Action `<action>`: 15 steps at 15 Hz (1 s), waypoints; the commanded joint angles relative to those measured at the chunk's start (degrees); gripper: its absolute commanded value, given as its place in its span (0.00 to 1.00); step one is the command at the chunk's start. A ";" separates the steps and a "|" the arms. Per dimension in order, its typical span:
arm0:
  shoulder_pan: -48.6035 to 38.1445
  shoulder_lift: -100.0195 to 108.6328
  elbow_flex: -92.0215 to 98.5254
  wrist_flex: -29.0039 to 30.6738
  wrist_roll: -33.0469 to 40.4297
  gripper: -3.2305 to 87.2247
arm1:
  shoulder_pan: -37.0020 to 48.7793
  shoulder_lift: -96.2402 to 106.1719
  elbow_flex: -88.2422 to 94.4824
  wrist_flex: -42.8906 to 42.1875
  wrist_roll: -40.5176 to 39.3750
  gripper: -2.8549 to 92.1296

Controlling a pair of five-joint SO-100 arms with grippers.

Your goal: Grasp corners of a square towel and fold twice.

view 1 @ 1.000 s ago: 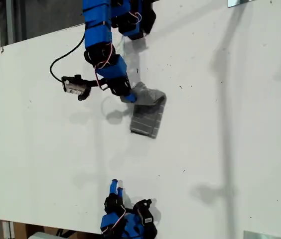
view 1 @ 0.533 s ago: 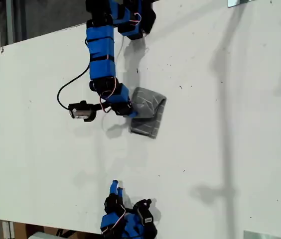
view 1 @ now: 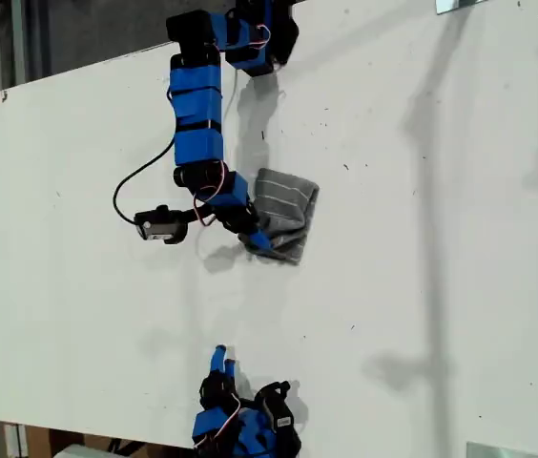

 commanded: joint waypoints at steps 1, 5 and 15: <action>0.35 0.44 0.26 -0.35 -0.62 0.23 | -0.97 3.16 -4.13 1.32 -0.62 0.37; 0.53 0.44 0.26 -0.35 -0.53 0.23 | 1.14 13.97 3.25 4.04 0.53 0.36; 1.14 0.44 0.18 -0.35 0.00 0.23 | -11.95 92.55 82.18 -9.58 28.65 0.36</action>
